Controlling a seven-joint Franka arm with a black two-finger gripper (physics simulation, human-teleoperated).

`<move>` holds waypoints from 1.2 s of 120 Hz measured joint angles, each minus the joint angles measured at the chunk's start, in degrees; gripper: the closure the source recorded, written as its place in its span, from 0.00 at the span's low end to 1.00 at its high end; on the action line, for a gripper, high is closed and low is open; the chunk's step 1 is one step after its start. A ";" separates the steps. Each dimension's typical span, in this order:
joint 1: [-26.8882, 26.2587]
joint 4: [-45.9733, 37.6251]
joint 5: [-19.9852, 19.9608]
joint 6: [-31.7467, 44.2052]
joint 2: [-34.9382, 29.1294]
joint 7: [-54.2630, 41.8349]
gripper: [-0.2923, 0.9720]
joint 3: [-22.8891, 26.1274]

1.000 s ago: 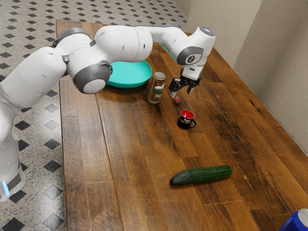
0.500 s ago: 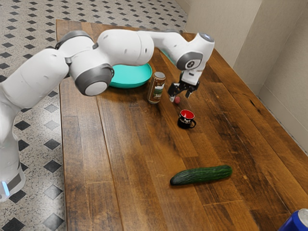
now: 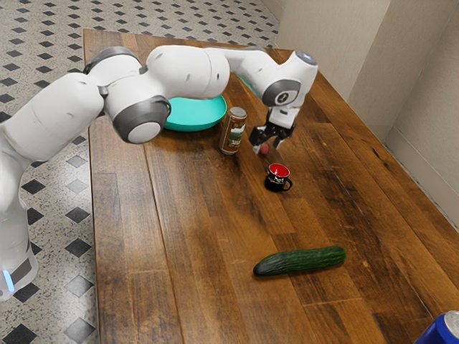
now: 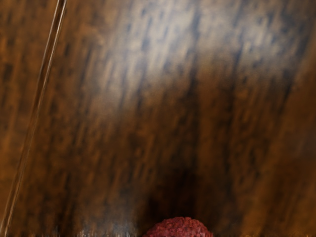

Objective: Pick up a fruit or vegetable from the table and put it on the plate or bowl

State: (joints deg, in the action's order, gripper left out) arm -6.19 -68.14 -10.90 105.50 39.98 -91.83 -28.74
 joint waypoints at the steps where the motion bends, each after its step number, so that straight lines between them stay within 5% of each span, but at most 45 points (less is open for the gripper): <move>1: 0.01 0.00 0.00 0.01 0.00 0.00 0.38 0.03; 36: 0.28 0.00 0.00 0.45 0.05 0.24 0.62 0.41; 64: 0.17 0.36 -0.01 0.81 -0.54 0.49 0.65 0.73; 100: -0.21 3.49 0.00 -0.18 -16.81 0.25 0.65 0.44; 117: 6.99 3.62 0.04 -0.67 -22.14 -0.47 0.65 0.13; 144: 14.61 4.26 -1.40 -0.09 -21.77 -1.75 0.66 0.16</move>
State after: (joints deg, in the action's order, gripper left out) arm 8.42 -63.88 -12.30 105.41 18.21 -93.57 -28.58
